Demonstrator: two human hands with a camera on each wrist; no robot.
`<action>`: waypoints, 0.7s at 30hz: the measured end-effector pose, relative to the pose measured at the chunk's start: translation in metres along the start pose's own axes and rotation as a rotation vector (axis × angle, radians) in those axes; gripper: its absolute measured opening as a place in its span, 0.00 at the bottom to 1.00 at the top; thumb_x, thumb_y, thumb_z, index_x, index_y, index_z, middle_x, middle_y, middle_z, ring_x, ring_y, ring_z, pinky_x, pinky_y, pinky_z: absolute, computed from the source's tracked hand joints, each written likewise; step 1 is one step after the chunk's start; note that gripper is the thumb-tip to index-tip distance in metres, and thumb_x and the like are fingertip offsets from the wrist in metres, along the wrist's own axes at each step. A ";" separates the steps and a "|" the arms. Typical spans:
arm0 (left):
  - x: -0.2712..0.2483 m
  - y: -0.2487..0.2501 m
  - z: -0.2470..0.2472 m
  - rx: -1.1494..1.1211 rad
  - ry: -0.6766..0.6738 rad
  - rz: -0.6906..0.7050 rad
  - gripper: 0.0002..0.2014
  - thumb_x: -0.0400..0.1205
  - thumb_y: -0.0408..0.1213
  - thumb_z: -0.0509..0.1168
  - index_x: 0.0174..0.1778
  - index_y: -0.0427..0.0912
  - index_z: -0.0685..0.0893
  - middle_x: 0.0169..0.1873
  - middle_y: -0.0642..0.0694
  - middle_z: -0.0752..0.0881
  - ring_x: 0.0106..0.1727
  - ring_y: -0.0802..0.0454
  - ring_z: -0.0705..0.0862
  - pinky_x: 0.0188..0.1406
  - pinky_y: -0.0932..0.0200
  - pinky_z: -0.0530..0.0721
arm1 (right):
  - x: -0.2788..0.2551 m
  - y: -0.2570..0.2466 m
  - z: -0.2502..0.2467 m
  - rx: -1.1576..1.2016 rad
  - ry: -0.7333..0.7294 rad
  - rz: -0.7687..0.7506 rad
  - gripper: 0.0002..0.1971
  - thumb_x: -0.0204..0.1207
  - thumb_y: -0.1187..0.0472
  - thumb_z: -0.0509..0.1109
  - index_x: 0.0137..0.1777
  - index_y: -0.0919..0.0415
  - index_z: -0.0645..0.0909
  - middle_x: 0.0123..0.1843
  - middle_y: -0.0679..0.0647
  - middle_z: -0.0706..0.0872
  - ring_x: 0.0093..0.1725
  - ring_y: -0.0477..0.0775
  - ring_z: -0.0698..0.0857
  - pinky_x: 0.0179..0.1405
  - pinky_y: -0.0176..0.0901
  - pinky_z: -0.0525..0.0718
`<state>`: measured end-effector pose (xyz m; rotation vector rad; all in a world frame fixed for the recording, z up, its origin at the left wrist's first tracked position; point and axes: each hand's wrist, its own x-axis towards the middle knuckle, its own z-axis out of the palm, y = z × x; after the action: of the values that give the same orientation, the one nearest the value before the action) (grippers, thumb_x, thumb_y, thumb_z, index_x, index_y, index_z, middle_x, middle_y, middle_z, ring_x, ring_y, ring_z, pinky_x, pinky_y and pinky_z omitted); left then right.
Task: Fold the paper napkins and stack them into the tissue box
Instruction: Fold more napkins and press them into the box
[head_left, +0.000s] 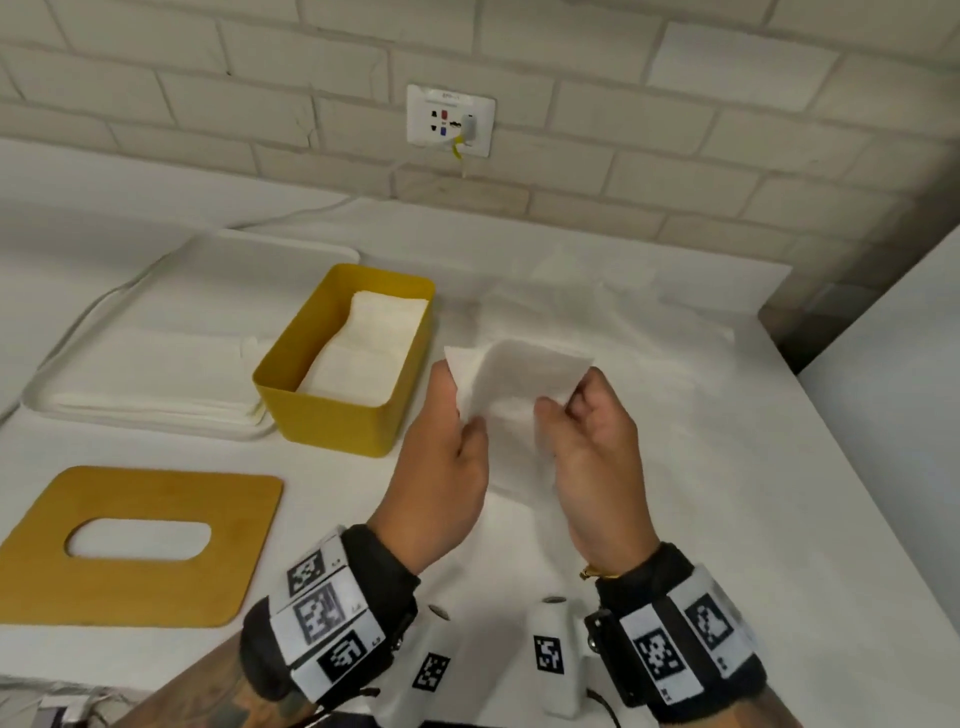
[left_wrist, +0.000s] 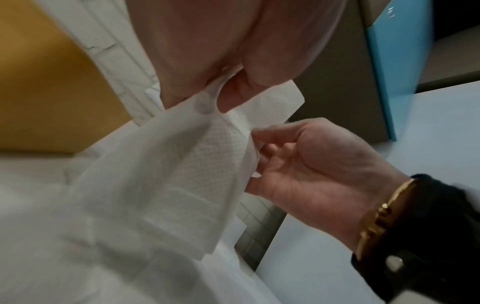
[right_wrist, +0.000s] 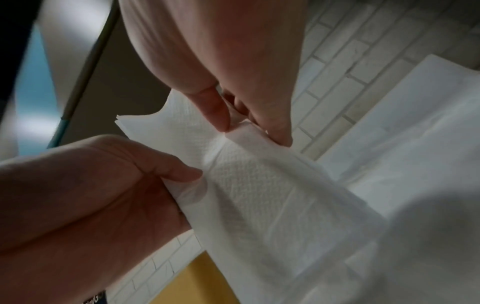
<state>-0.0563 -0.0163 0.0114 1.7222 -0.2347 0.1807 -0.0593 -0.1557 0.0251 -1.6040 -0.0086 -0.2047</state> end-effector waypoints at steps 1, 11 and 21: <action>-0.001 0.004 0.000 -0.002 0.031 0.037 0.20 0.88 0.24 0.57 0.72 0.48 0.71 0.62 0.55 0.83 0.64 0.69 0.82 0.65 0.71 0.79 | -0.002 -0.003 -0.002 0.006 -0.002 -0.034 0.13 0.85 0.71 0.65 0.61 0.54 0.82 0.56 0.52 0.91 0.58 0.53 0.90 0.62 0.54 0.88; -0.007 -0.005 0.001 -0.030 0.115 0.003 0.24 0.88 0.25 0.62 0.73 0.53 0.67 0.63 0.61 0.79 0.64 0.73 0.80 0.61 0.76 0.79 | -0.013 0.005 0.000 -0.088 -0.026 -0.022 0.15 0.85 0.70 0.66 0.56 0.46 0.82 0.52 0.44 0.91 0.54 0.42 0.90 0.51 0.34 0.87; -0.002 -0.021 -0.009 -0.015 -0.078 -0.062 0.27 0.88 0.28 0.65 0.78 0.57 0.66 0.68 0.60 0.81 0.67 0.73 0.80 0.65 0.70 0.82 | -0.001 0.013 0.002 -0.079 -0.039 0.106 0.07 0.82 0.65 0.73 0.55 0.52 0.86 0.52 0.50 0.93 0.54 0.51 0.92 0.57 0.54 0.90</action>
<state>-0.0530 -0.0044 -0.0080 1.7215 -0.2390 0.0662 -0.0579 -0.1543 0.0124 -1.6819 0.0551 -0.0925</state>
